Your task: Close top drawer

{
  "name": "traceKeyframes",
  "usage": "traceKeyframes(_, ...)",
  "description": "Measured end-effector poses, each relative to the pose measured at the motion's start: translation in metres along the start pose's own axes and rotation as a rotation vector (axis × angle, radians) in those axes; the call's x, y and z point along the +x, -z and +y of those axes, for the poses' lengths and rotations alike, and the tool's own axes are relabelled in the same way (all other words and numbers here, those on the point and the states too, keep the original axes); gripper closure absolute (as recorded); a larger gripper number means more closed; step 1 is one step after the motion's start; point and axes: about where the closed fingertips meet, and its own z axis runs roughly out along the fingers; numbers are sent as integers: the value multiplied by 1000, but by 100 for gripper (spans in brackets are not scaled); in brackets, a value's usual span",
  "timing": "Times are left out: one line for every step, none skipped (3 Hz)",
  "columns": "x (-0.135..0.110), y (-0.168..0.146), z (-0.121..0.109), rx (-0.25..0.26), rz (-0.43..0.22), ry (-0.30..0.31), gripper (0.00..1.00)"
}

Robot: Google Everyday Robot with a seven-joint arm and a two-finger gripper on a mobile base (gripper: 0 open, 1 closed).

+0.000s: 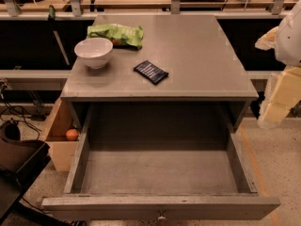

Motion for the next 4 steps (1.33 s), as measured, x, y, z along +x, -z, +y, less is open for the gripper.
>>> traceKeyframes(0, 0, 0, 0, 0, 0, 0)
traceKeyframes(8, -10, 14, 17, -21, 0, 0)
traceKeyframes(20, -23, 56, 70, -87, 13, 0)
traceKeyframes(25, -52, 94, 123, -126, 16, 18)
